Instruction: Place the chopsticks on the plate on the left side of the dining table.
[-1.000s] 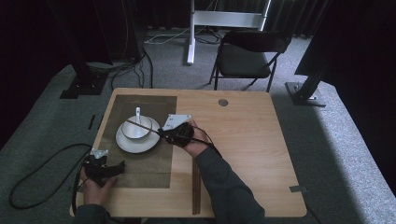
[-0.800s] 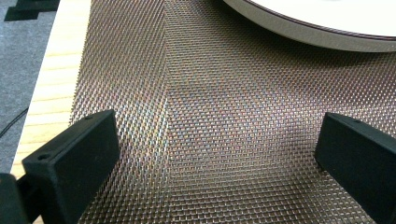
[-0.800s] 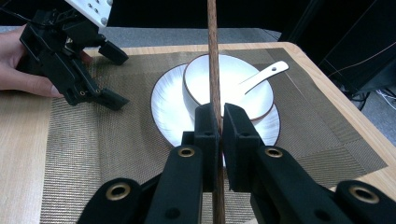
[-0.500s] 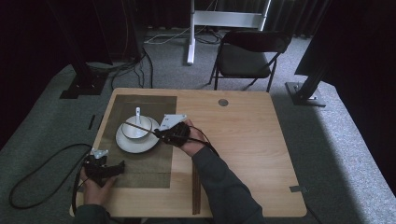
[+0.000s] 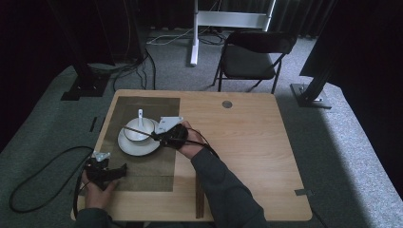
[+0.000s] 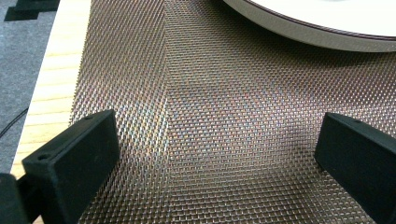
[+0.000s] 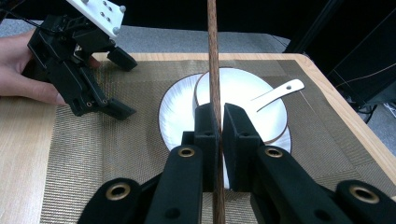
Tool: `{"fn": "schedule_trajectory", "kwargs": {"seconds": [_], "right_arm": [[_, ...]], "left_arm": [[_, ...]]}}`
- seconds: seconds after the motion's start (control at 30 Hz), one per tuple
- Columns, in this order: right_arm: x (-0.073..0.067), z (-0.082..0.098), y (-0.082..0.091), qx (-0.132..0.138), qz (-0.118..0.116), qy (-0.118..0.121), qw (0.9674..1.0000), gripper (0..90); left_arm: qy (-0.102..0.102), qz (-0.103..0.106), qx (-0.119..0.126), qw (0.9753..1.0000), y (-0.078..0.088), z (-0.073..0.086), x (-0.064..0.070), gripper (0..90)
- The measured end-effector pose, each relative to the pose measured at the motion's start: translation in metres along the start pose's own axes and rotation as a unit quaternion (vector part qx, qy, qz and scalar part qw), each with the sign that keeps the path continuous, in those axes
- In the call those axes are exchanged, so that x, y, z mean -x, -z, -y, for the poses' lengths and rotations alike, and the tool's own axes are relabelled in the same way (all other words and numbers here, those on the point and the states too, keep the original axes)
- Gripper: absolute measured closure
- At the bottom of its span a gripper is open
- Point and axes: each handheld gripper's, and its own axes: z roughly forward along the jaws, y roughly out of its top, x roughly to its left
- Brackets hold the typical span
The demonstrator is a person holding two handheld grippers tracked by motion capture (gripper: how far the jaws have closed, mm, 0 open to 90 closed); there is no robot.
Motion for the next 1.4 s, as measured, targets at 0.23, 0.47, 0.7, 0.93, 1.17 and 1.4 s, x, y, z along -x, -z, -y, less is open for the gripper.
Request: {"fn": "schedule_trajectory", "kwargs": {"seconds": [0.23, 0.47, 0.7, 0.93, 1.17, 1.4], "right_arm": [[0.001, 0.001, -0.006, -0.002, -0.003, 0.001, 1.0000, 84.9], [0.001, 0.001, -0.012, -0.007, -0.011, 0.007, 0.9999, 84.9], [0.001, 0.002, -0.020, -0.008, -0.018, 0.007, 0.9998, 84.9], [0.000, 0.002, -0.028, -0.010, -0.024, 0.008, 0.9996, 84.8], [0.000, -0.001, -0.034, -0.011, -0.029, 0.016, 0.9994, 84.9], [-0.002, -0.002, -0.041, -0.014, -0.036, 0.024, 0.9990, 84.9]], "left_arm": [[0.001, 0.000, 0.001, 1.0000, 0.000, 0.000, 0.000, 0.2], [0.000, 0.000, 0.001, 1.0000, 0.000, 0.000, 0.000, 0.2], [-0.001, -0.001, 0.000, 1.0000, 0.000, 0.000, 0.000, 0.2], [0.000, 0.000, 0.001, 1.0000, 0.000, 0.000, 0.000, 0.2], [0.000, 0.000, 0.001, 1.0000, 0.000, 0.000, 0.000, 0.2], [0.000, 0.000, 0.000, 1.0000, 0.000, 0.000, 0.000, 0.2]]}}
